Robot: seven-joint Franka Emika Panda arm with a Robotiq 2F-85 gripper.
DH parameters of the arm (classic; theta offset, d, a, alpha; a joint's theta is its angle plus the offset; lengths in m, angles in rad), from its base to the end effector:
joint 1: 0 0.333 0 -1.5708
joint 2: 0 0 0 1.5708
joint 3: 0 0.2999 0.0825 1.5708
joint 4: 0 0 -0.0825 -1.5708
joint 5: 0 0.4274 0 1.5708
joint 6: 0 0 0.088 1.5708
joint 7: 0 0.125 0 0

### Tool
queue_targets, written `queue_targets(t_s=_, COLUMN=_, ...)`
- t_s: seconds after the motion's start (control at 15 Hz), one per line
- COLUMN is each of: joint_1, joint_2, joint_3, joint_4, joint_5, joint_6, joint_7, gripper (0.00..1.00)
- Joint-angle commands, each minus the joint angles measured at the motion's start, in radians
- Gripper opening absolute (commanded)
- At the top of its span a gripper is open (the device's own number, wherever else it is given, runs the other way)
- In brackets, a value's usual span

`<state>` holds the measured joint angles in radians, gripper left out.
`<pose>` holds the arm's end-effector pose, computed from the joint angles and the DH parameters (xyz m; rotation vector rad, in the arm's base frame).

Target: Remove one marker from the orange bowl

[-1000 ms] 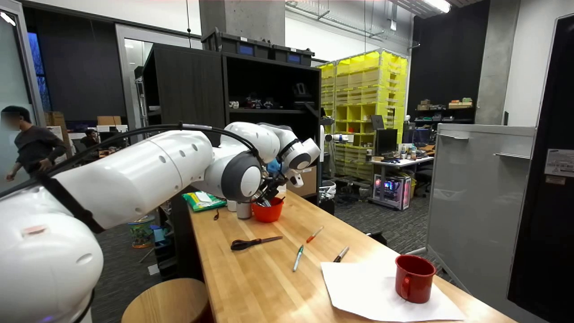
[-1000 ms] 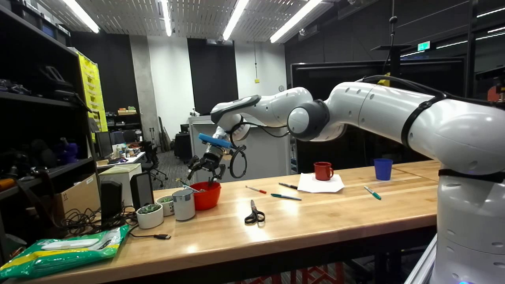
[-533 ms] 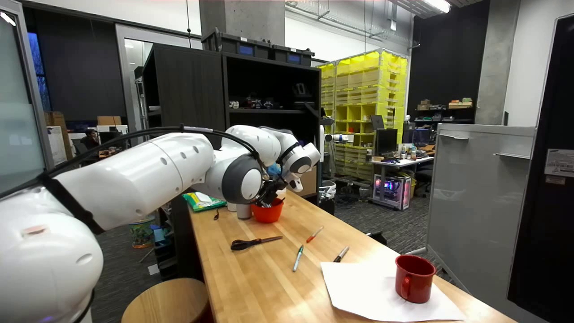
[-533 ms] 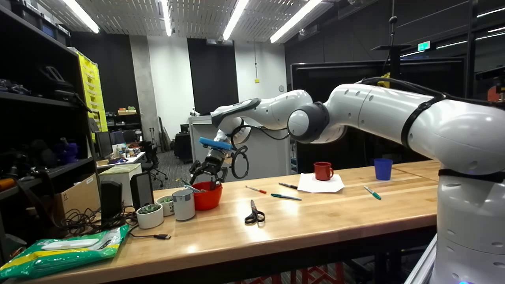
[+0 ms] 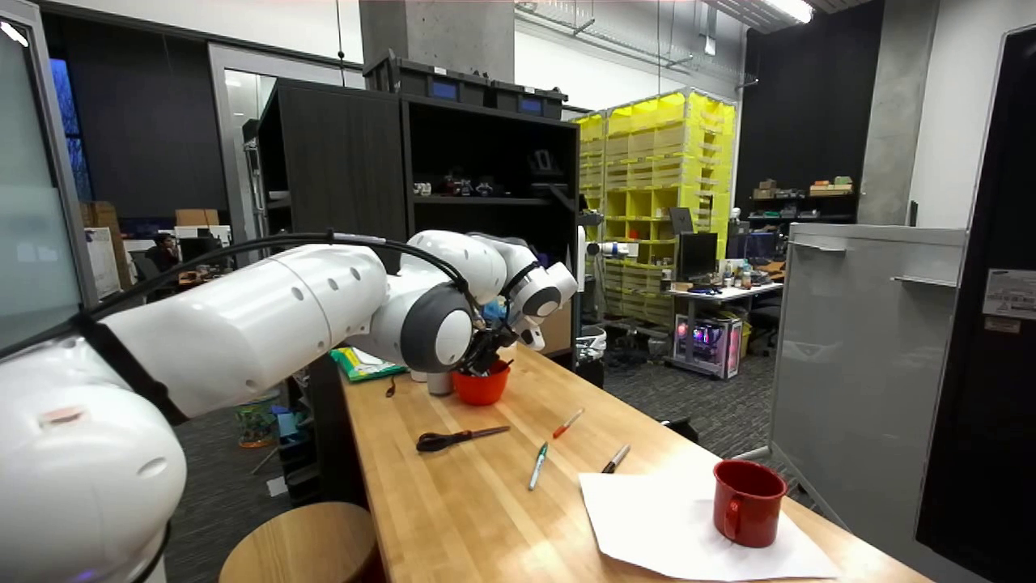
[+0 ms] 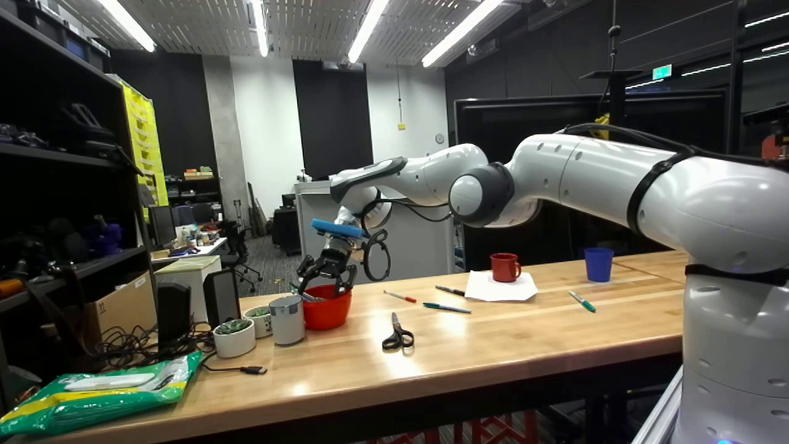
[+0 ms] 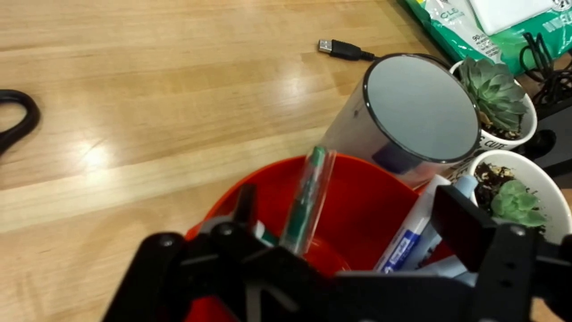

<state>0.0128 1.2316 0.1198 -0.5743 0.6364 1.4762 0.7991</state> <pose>0.7883 0.1334 0.2256 -2.2939 0.9352 0.7892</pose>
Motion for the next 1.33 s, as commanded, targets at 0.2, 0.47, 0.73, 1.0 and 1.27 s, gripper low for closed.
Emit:
queue_targets(t_s=0.2, joint_1=0.008, joint_2=0.021, joint_3=0.001, joint_4=0.051, joint_5=-0.009, joint_6=-0.025, joint_7=0.020, gripper=0.48)
queue_targets(t_s=0.47, joint_1=0.008, joint_2=0.019, joint_3=0.002, joint_4=0.056, joint_5=-0.008, joint_6=-0.020, joint_7=0.013, gripper=0.16)
queue_targets(t_s=0.73, joint_1=0.009, joint_2=0.017, joint_3=0.002, joint_4=0.059, joint_5=-0.008, joint_6=-0.017, joint_7=0.006, gripper=0.00)
queue_targets(t_s=1.0, joint_1=0.010, joint_2=0.016, joint_3=0.001, joint_4=0.062, joint_5=-0.010, joint_6=-0.020, joint_7=0.005, gripper=0.26)
queue_targets(t_s=1.27, joint_1=0.010, joint_2=0.018, joint_3=0.001, joint_4=0.061, joint_5=-0.009, joint_6=-0.021, joint_7=0.004, gripper=0.43)
